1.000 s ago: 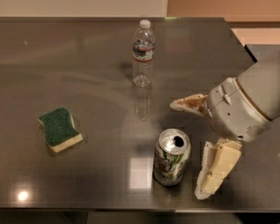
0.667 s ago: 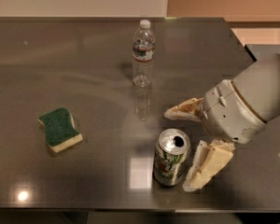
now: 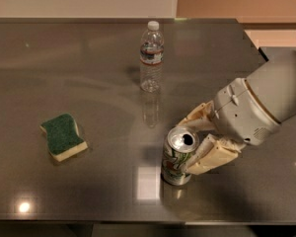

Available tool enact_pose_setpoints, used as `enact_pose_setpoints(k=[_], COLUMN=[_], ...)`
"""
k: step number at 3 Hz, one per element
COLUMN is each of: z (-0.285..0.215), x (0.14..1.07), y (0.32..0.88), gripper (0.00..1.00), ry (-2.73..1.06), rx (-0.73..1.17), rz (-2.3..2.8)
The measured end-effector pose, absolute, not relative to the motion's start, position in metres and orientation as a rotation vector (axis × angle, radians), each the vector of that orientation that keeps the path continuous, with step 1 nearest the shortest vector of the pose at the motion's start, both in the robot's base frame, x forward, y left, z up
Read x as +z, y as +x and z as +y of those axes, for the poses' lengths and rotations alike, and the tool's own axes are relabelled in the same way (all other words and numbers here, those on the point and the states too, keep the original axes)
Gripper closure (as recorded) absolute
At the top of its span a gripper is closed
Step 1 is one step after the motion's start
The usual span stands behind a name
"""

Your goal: Move 7up can near water bottle

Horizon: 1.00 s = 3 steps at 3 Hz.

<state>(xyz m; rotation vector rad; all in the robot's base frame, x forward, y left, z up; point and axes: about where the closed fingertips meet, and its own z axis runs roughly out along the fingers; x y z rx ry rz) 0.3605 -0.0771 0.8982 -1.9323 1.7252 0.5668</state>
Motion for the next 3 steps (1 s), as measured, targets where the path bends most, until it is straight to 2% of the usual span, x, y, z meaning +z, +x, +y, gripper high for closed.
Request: enact_pose_setpoints(k=[1, 2, 3], z=[-0.085, -0.092, -0.099], x=[0.905, 0.907, 0.905], y=[0.391, 0.432, 0.475], gripper=[0.88, 1.0, 1.0], ry=[-1.87, -1.796, -1.722], rx=[0.525, 0.485, 0.46], rz=[1.784, 1.859, 1.935])
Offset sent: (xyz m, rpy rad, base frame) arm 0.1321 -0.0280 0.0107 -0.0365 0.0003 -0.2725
